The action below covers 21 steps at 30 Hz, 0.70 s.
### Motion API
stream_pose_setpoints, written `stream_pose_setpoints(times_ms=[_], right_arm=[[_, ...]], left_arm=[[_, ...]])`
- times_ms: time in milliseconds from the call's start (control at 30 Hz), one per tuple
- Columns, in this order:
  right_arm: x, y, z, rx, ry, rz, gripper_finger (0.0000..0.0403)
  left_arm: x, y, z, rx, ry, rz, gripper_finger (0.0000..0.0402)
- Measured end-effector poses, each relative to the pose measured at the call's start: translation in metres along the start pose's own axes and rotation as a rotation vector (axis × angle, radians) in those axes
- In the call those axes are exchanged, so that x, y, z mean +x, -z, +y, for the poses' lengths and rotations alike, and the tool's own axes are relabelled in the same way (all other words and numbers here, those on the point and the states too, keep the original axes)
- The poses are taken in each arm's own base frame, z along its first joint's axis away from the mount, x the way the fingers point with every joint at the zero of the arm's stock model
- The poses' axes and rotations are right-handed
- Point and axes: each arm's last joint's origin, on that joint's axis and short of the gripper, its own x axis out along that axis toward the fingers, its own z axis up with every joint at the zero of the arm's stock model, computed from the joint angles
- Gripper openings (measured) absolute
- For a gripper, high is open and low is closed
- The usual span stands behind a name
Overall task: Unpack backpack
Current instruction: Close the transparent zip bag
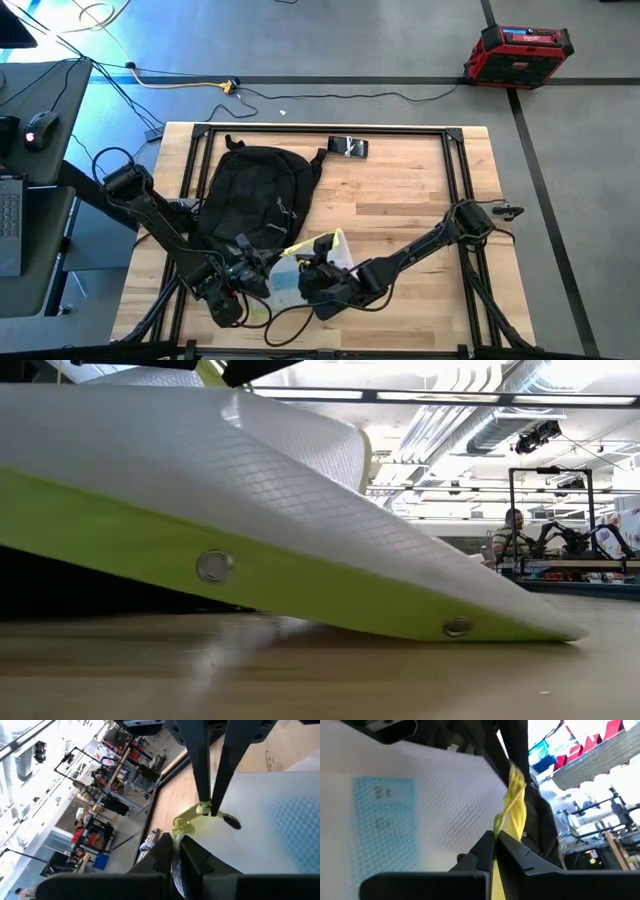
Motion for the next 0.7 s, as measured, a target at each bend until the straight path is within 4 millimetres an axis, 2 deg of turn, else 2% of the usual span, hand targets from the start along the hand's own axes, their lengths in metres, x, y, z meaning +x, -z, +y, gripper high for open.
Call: stream_pose_setpoints(times_ms=[200, 367, 433, 567, 700], right_arm=[[0.013, 0.01, -0.014, 0.056, 0.009, 0.088, 0.0], [0.017, 0.025, -0.022, 0.007, 0.095, 0.195, 0.0], [0.015, 0.028, -0.023, 0.006, 0.123, 0.21, 0.0], [-0.001, 0.028, -0.036, 0.02, 0.177, 0.229, 0.0], [-0.009, 0.036, -0.04, -0.011, 0.158, 0.288, 0.0]], left_arm=[[-0.002, 0.0, -0.004, 0.054, -0.022, -0.002, 0.0], [-0.005, -0.001, -0.006, 0.064, -0.034, -0.011, 0.0], [-0.007, -0.002, -0.006, 0.06, -0.043, -0.015, 0.0], [-0.014, -0.002, -0.006, 0.078, -0.077, -0.022, 0.0], [-0.018, -0.002, -0.006, 0.088, -0.104, -0.028, 0.0]])
